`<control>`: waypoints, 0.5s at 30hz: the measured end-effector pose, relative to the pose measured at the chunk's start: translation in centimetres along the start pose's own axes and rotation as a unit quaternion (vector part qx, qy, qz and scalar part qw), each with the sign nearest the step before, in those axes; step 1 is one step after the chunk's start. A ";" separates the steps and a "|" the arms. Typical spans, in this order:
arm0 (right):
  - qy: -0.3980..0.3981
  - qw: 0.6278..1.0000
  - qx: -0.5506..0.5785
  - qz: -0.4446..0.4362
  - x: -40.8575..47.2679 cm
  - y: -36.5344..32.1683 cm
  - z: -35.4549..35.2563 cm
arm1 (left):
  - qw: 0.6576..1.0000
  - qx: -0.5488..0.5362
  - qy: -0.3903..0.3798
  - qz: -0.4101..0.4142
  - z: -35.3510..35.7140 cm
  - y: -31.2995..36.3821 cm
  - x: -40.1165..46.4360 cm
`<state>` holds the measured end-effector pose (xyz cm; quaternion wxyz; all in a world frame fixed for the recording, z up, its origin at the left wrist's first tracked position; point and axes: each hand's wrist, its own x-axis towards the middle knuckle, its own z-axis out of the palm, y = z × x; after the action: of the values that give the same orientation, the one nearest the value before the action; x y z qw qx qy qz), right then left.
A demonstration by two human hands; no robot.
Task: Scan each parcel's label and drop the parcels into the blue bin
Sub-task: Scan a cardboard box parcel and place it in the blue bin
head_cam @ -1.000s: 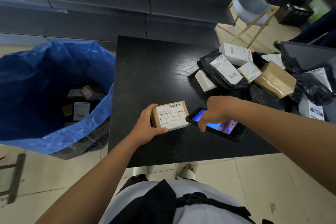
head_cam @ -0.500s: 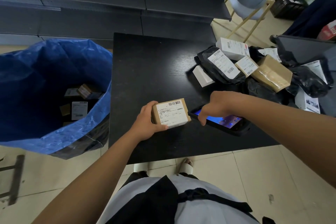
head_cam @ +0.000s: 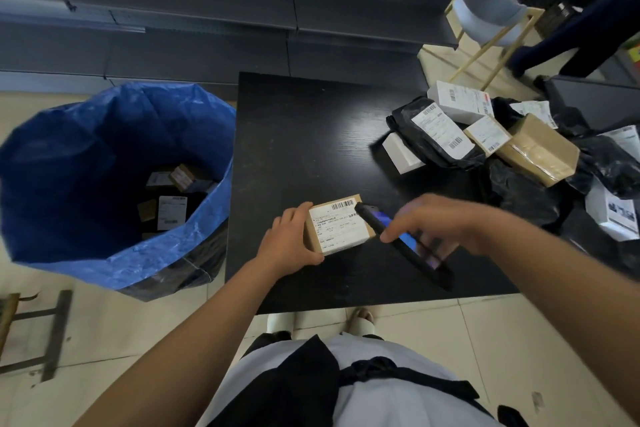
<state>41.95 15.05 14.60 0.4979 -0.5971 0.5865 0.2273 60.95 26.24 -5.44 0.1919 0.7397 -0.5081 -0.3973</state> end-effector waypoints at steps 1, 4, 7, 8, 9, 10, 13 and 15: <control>-0.015 0.999 0.039 -0.022 0.0 0.8 0.6 | 1.000 -0.006 0.000 -0.006 -0.2 -0.1 -0.1; -0.037 0.983 0.161 -0.075 0.4 3.5 2.9 | 0.997 -0.067 0.008 -0.038 -1.1 -1.1 -1.5; -0.022 0.970 0.221 -0.103 1.5 5.4 5.6 | 0.985 -0.142 0.061 -0.080 -2.5 -3.0 -4.1; -0.008 0.968 0.224 -0.109 1.9 5.7 6.2 | 0.977 -0.166 0.082 -0.101 -3.0 -3.9 -5.0; 0.005 0.967 0.228 -0.116 2.2 5.8 6.8 | 0.969 -0.188 0.098 -0.128 -3.6 -4.7 -6.0; 0.013 0.965 0.233 -0.121 2.5 5.8 7.2 | 0.958 -0.211 0.119 -0.154 -4.3 -5.5 -6.8; 0.016 0.959 0.249 -0.135 3.4 5.1 7.9 | 0.921 -0.251 0.193 -0.225 -7.3 -8.0 -8.7; 0.016 0.955 0.253 -0.157 3.7 4.0 7.9 | 0.911 -0.226 0.258 -0.230 -10.1 -9.4 -9.5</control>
<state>41.50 20.77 6.94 0.6526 -0.5399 0.5313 -0.0187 72.90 37.42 -1.97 0.3822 0.8495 -0.1530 -0.3298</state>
